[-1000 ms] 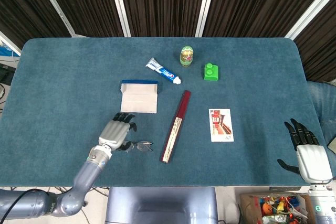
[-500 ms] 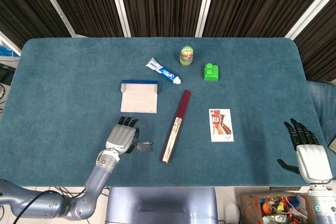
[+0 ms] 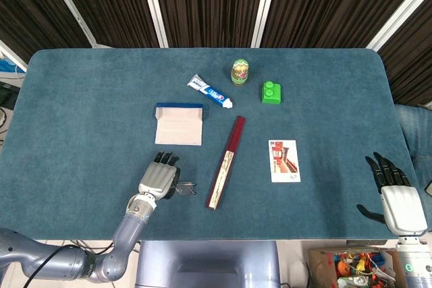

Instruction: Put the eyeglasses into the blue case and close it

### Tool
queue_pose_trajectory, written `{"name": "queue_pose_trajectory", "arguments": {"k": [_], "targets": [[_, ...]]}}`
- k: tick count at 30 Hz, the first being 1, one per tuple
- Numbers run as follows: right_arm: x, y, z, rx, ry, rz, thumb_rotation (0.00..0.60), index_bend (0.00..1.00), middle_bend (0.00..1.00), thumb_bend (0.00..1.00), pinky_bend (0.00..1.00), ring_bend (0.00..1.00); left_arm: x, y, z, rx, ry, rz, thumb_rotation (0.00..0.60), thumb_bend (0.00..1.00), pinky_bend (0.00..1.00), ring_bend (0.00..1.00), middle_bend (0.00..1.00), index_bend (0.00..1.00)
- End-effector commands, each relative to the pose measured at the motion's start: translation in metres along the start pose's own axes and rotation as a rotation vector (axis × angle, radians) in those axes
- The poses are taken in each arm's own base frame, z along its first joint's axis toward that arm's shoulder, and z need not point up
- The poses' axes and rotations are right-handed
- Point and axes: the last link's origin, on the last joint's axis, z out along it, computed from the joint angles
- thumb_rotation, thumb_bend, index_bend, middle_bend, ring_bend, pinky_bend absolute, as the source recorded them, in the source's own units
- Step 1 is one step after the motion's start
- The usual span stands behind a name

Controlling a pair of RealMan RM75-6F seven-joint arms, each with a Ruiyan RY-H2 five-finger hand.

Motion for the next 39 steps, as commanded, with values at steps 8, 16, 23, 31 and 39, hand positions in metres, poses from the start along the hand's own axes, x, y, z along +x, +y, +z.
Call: {"name": "queue_pose_trajectory", "arguments": {"k": [8, 16, 23, 31, 39], "targets": [[0.0000, 0.0001, 0.0001, 0.000, -0.003, -0.001, 0.600, 0.04, 0.00, 0.03, 0.18, 0.09, 0.0010, 0.0016, 0.0034, 0.008, 0.016, 0.005, 0.600, 0.31, 0.00, 0.00, 0.16, 0.55], [-0.0003, 0.0003, 0.0002, -0.002, -0.007, -0.001, 0.600, 0.04, 0.00, 0.03, 0.18, 0.09, 0.0003, 0.0019, 0.0050, 0.013, 0.018, 0.019, 0.600, 0.35, 0.00, 0.00, 0.16, 0.56], [-0.0004, 0.0001, 0.0002, -0.003, -0.009, -0.002, 0.600, 0.04, 0.00, 0.03, 0.18, 0.09, -0.0017, 0.0005, 0.0057, 0.020, 0.015, 0.035, 0.600, 0.37, 0.00, 0.00, 0.16, 0.57], [-0.0005, 0.0002, 0.0004, -0.005, -0.011, -0.005, 0.600, 0.04, 0.00, 0.03, 0.18, 0.09, -0.0018, -0.0008, 0.0058, 0.028, 0.017, 0.041, 0.600, 0.37, 0.00, 0.00, 0.16, 0.57], [-0.0006, 0.0002, 0.0003, -0.003, -0.012, -0.005, 0.600, 0.04, 0.00, 0.03, 0.18, 0.09, -0.0019, -0.0033, 0.0056, 0.035, 0.018, 0.050, 0.600, 0.43, 0.00, 0.00, 0.16, 0.58]]}}
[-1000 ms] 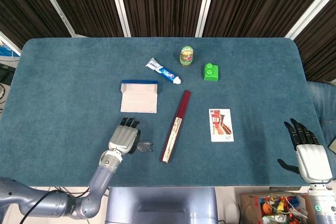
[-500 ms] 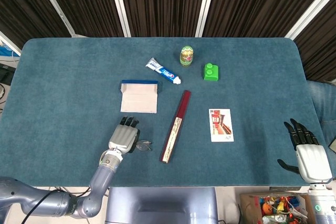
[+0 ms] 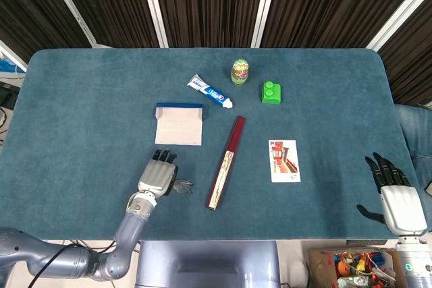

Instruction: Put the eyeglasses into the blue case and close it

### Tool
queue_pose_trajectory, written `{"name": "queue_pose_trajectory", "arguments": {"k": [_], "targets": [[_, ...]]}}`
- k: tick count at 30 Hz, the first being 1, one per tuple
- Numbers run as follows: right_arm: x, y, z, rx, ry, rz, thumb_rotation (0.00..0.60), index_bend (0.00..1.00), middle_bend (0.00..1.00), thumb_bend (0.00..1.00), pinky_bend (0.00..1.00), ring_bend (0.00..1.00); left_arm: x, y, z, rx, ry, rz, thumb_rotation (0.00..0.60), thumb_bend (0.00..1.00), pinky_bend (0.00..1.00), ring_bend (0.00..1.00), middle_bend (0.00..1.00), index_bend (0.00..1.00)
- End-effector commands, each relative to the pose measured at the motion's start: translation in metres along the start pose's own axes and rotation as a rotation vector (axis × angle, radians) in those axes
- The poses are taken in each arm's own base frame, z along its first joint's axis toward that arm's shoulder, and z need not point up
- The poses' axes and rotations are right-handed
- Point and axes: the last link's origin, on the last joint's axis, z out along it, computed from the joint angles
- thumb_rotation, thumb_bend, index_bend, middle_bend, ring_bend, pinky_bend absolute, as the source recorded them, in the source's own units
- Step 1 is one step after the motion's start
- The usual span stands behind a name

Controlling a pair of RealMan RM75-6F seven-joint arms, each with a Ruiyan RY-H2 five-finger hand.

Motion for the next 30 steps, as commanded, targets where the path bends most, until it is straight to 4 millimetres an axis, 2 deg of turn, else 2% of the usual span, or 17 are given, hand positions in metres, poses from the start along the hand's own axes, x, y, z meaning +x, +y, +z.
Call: {"name": "queue_pose_trajectory", "arguments": {"k": [1, 10, 12, 20, 30], "targets": [[0.000, 0.000, 0.000, 0.000, -0.001, 0.000, 0.600, 0.04, 0.00, 0.03, 0.18, 0.09, 0.000, -0.001, 0.000, 0.003, -0.001, 0.001, 0.600, 0.43, 0.00, 0.00, 0.16, 0.58], [0.000, 0.000, 0.000, -0.001, -0.003, 0.002, 0.600, 0.04, 0.00, 0.03, 0.18, 0.09, 0.004, -0.004, -0.002, 0.018, 0.009, 0.028, 0.600, 0.44, 0.00, 0.00, 0.16, 0.58], [0.000, 0.000, 0.000, -0.004, -0.004, 0.005, 0.600, 0.04, 0.00, 0.03, 0.18, 0.09, 0.018, -0.004, -0.001, 0.028, 0.053, 0.017, 0.600, 0.44, 0.00, 0.00, 0.16, 0.58], [0.000, 0.000, 0.000, -0.003, -0.006, 0.004, 0.600, 0.04, 0.00, 0.03, 0.18, 0.09, 0.037, 0.000, 0.004, 0.047, 0.082, 0.014, 0.600, 0.44, 0.00, 0.00, 0.16, 0.58], [-0.001, 0.000, 0.000, -0.003, -0.007, -0.004, 0.600, 0.04, 0.00, 0.03, 0.18, 0.09, 0.065, 0.018, 0.028, 0.111, 0.107, 0.036, 0.600, 0.44, 0.00, 0.00, 0.16, 0.58]]}}
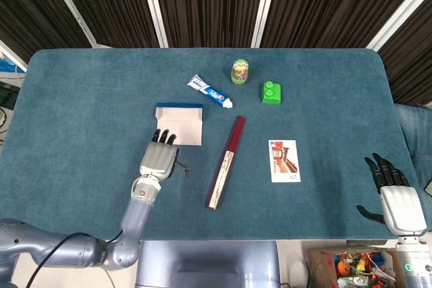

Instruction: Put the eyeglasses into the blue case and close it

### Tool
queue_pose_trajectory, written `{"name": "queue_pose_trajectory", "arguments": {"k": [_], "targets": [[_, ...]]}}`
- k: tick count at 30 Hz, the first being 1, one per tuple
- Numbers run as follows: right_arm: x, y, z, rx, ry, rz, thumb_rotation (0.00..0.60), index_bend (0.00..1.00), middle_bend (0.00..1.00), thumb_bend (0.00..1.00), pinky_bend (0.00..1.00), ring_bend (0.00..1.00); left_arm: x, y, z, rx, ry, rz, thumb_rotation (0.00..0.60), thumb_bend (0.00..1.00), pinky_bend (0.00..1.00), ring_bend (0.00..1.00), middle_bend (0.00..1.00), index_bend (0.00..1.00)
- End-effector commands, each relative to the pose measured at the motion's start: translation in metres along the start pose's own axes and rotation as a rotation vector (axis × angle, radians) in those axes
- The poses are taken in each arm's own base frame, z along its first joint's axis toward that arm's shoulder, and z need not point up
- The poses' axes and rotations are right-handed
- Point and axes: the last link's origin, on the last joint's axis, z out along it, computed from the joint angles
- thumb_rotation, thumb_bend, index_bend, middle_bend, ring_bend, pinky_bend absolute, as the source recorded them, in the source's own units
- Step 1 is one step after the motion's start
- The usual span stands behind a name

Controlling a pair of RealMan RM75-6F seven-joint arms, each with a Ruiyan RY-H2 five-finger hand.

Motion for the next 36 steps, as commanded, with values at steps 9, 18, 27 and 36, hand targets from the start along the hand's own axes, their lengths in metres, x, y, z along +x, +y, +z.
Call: {"name": "queue_pose_trajectory", "arguments": {"k": [9, 18, 27, 36], "targets": [[0.000, 0.001, 0.000, -0.003, -0.003, -0.002, 0.600, 0.04, 0.00, 0.03, 0.18, 0.09, 0.019, 0.021, 0.034, 0.111, 0.021, 0.060, 0.600, 0.44, 0.00, 0.00, 0.16, 0.59], [0.000, 0.002, 0.000, -0.011, -0.004, 0.001, 0.600, 0.04, 0.00, 0.03, 0.18, 0.09, 0.026, 0.024, 0.060, 0.170, 0.059, 0.082, 0.600, 0.44, 0.00, 0.00, 0.16, 0.59], [0.000, 0.003, -0.001, -0.019, -0.004, 0.006, 0.600, 0.04, 0.00, 0.03, 0.18, 0.09, 0.023, 0.024, 0.082, 0.207, 0.052, 0.086, 0.600, 0.44, 0.00, 0.00, 0.16, 0.59], [0.000, 0.003, 0.001, -0.026, -0.013, 0.016, 0.600, 0.04, 0.00, 0.03, 0.18, 0.09, 0.020, 0.022, 0.104, 0.238, 0.044, 0.084, 0.600, 0.44, 0.00, 0.00, 0.16, 0.59]]}}
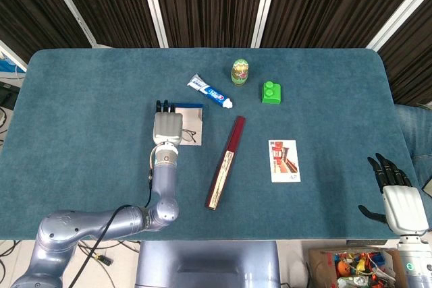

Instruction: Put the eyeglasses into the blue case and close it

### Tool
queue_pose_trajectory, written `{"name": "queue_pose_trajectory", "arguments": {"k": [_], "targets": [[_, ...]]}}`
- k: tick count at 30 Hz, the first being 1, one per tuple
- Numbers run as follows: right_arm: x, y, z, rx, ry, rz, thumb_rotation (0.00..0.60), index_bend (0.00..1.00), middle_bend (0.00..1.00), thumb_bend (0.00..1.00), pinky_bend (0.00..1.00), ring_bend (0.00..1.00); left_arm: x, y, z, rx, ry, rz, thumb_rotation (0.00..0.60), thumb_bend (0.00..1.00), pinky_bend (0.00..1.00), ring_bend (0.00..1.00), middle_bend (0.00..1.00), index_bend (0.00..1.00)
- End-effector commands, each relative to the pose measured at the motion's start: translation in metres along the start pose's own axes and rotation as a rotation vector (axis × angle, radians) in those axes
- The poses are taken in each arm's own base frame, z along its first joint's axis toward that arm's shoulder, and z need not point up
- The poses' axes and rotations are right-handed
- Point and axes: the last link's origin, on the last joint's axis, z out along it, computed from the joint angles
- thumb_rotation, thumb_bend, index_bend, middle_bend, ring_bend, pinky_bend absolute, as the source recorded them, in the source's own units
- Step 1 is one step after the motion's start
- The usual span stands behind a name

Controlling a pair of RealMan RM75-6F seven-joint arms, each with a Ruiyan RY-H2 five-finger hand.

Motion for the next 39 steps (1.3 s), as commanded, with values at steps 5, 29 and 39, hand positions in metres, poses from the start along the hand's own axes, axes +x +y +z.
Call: {"name": "queue_pose_trajectory", "arguments": {"k": [5, 29, 39], "targets": [[0.000, 0.000, 0.000, 0.000, -0.003, 0.007, 0.600, 0.04, 0.00, 0.03, 0.18, 0.09, -0.002, 0.008, 0.015, 0.010, -0.003, 0.005, 0.600, 0.44, 0.00, 0.00, 0.16, 0.59], [0.000, 0.001, 0.001, -0.016, -0.028, 0.033, 0.600, 0.04, 0.00, 0.03, 0.18, 0.09, -0.005, 0.018, 0.040, 0.036, 0.020, 0.019, 0.600, 0.44, 0.00, 0.00, 0.16, 0.60], [0.000, 0.001, 0.001, -0.023, -0.033, 0.038, 0.600, 0.04, 0.00, 0.03, 0.18, 0.09, -0.010, 0.013, 0.047, 0.061, 0.013, 0.012, 0.600, 0.44, 0.00, 0.00, 0.15, 0.60]]}}
